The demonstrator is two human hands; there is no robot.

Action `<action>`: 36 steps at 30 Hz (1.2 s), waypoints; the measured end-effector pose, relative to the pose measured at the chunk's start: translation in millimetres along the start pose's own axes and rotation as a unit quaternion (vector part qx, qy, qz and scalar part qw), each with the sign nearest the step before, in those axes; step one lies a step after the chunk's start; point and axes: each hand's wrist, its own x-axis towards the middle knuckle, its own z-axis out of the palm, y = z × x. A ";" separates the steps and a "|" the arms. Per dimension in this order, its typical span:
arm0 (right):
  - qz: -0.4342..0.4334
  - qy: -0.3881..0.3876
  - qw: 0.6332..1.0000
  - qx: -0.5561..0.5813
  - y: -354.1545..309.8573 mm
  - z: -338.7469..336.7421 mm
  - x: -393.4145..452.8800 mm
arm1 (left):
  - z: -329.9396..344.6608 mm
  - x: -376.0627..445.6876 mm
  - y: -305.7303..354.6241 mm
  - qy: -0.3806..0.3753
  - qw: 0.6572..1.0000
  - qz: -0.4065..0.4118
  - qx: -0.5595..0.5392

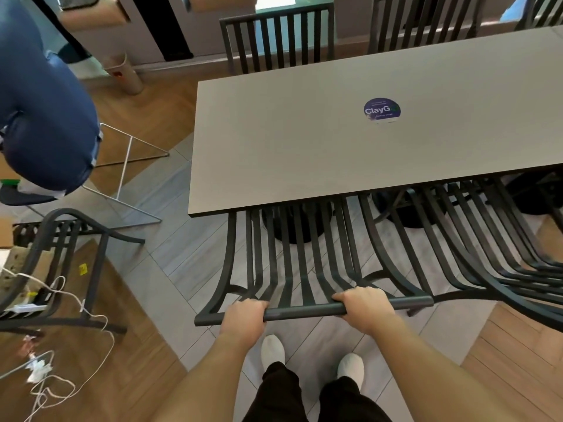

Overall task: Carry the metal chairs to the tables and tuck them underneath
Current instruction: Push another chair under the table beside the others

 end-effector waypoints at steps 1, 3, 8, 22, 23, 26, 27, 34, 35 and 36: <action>0.000 -0.001 1.000 0.001 0.1 0.4 0.1 | 1.7 0.2 -0.2 -0.002 1.000 0.000 0.002; 0.000 -0.001 1.000 0.005 0.5 0.5 -0.5 | 4.1 0.3 -0.6 0.000 1.000 0.002 0.005; -0.006 -0.022 1.000 0.016 8.1 -4.3 -2.3 | 4.2 2.7 5.9 -0.013 1.000 0.000 -0.006; 0.021 -0.031 0.999 0.017 13.8 -3.9 -4.1 | 5.5 5.6 16.2 -0.039 0.999 0.013 -0.029; 0.024 -0.036 0.999 0.024 13.5 -4.6 -4.4 | 2.1 6.0 16.9 -0.050 0.998 0.012 -0.033; 0.032 -0.066 0.995 0.065 14.0 -10.4 -3.1 | -16.4 6.6 19.9 -0.110 0.990 0.017 -0.083; 0.033 -0.075 0.993 0.085 14.6 -13.1 -3.9 | -24.9 6.0 22.0 -0.132 0.986 0.023 -0.102; 0.081 -0.011 0.955 0.284 40.5 -42.6 -43.4 | -73.4 11.3 81.9 -0.117 0.982 0.052 -0.138; 0.092 0.011 0.951 0.295 50.8 -47.1 -51.8 | -78.9 12.7 97.1 -0.100 0.984 0.061 -0.136; 0.107 0.029 0.948 0.297 62.7 -51.0 -59.5 | -85.5 12.9 113.1 -0.085 0.986 0.070 -0.128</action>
